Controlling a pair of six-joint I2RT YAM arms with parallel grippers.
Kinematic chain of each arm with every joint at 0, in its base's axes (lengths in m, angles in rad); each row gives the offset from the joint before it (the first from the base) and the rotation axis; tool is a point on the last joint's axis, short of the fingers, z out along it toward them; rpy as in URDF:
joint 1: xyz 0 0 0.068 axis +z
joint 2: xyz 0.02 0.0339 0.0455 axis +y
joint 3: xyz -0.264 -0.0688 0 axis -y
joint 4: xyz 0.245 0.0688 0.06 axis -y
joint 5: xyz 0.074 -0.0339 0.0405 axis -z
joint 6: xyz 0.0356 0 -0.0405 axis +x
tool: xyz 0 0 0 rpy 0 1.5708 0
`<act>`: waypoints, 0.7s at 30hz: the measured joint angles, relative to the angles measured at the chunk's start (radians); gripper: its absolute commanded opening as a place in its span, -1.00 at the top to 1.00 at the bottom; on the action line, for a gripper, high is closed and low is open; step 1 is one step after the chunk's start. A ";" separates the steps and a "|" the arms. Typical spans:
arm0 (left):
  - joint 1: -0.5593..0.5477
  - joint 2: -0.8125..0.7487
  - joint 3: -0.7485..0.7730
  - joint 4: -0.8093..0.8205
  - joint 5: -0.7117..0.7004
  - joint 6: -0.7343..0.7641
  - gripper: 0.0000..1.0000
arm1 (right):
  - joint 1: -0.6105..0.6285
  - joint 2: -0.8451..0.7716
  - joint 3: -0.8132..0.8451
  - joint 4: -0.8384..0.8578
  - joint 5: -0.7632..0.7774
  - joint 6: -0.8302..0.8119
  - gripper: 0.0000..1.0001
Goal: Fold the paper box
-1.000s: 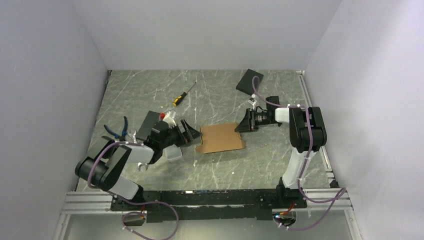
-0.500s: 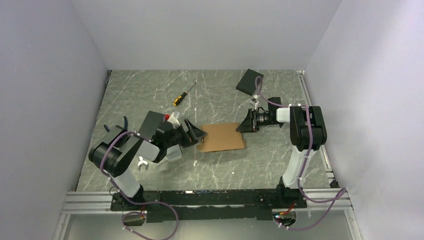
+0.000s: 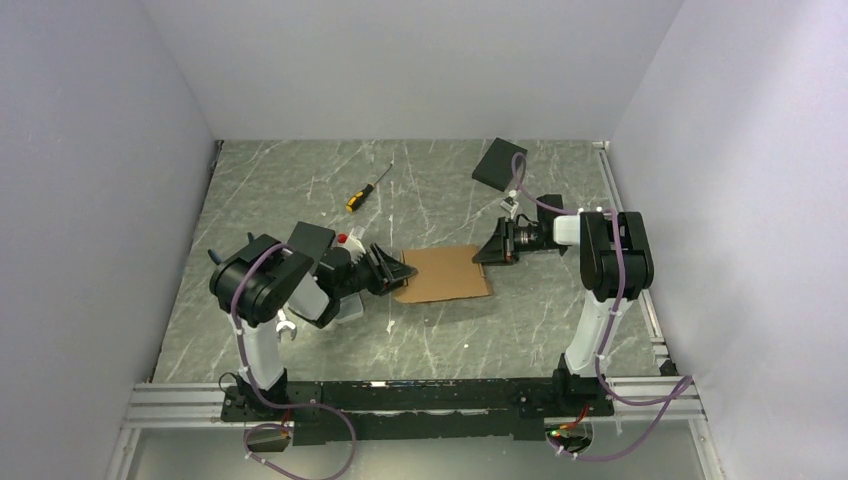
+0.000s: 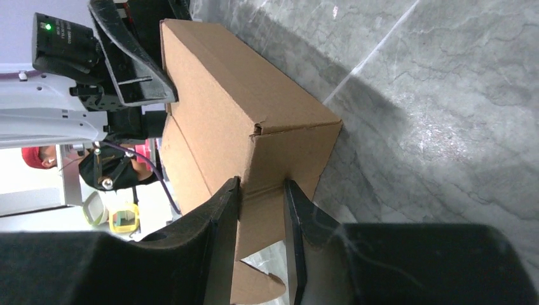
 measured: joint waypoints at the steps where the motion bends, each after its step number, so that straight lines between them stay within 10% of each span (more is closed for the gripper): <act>1: 0.001 0.016 0.003 0.020 0.003 -0.010 0.09 | 0.000 0.000 0.000 0.000 0.000 0.000 0.35; 11: 0.001 0.063 0.021 0.105 0.012 -0.046 0.64 | -0.016 -0.003 0.008 -0.019 0.008 -0.020 -0.67; 21: 0.000 -0.340 0.039 -0.283 -0.016 0.207 0.71 | -0.165 -0.215 0.033 -0.109 0.023 -0.121 -0.84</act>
